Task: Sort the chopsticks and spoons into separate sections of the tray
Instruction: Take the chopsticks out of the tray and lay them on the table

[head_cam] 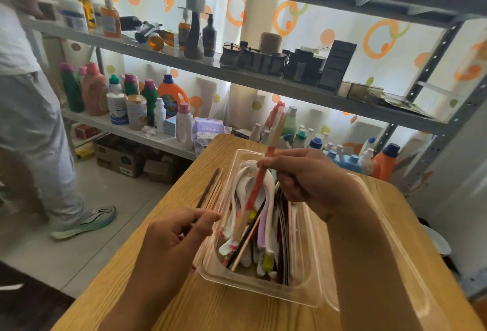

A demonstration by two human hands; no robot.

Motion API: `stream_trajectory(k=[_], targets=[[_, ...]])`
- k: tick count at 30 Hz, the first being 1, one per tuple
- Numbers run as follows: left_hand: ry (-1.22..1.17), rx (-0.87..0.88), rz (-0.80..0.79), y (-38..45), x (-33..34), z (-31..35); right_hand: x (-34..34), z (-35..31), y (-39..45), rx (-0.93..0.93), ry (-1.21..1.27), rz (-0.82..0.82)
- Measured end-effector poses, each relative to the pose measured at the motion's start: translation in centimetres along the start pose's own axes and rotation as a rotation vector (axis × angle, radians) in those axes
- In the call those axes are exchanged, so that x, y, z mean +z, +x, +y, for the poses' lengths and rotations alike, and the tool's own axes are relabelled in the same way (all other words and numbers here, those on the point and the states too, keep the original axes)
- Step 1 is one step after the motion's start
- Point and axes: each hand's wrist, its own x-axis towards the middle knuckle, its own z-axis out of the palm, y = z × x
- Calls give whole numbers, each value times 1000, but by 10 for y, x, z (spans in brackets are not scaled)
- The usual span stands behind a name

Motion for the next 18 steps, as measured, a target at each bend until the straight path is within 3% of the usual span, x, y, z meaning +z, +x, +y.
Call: stream_trajectory(k=[4,11,15,18], targets=[[-139,-58,-73,-2,-3,5,16,-1,2,-49,83,-71],[-101,-85,-71,-2,-8,4,16,-2,0,-58,32,-58],[-38,-163,96,1,-7,4,3,-2,2,-27,-31,187],[116,-270,234,6,-11,-4,-19,4,3,45,-333,362]])
